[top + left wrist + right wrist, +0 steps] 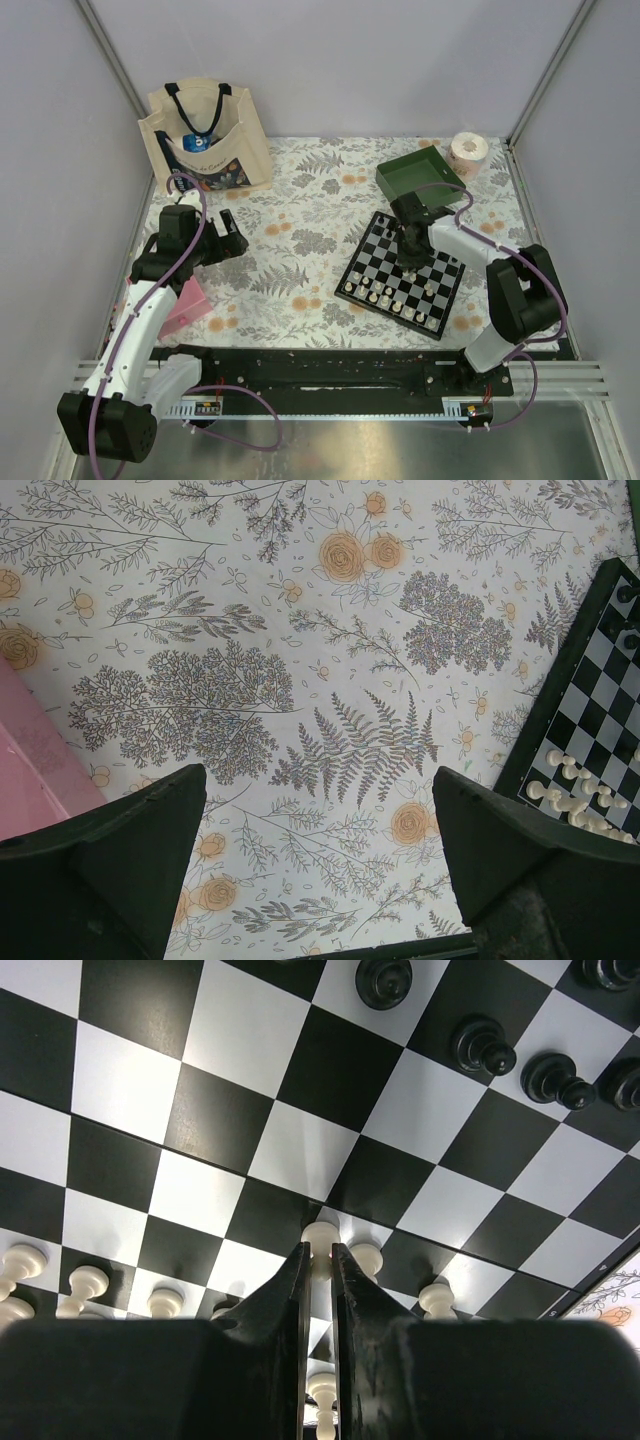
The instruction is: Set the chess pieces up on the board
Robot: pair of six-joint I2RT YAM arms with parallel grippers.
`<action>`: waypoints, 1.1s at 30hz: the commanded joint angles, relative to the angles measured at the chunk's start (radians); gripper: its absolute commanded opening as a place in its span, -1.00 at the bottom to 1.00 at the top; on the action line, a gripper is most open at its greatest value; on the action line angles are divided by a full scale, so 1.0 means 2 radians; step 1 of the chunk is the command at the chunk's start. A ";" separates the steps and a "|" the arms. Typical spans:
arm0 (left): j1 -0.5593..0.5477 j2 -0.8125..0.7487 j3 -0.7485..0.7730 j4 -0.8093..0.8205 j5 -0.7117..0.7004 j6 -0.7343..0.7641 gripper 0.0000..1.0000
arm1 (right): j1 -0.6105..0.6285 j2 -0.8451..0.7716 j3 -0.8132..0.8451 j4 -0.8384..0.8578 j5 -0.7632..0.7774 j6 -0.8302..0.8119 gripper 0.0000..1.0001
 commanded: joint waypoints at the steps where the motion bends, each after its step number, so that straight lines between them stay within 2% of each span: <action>1: 0.002 0.000 -0.001 0.019 0.006 0.003 0.98 | -0.002 -0.031 0.001 -0.010 -0.009 0.003 -0.80; 17: 0.003 0.001 0.000 0.019 0.011 0.003 0.98 | 0.000 -0.116 -0.062 -0.024 -0.064 0.021 -0.85; 33: 0.002 -0.003 0.000 0.020 0.012 0.003 0.98 | 0.036 -0.114 -0.084 -0.013 -0.067 0.039 -0.85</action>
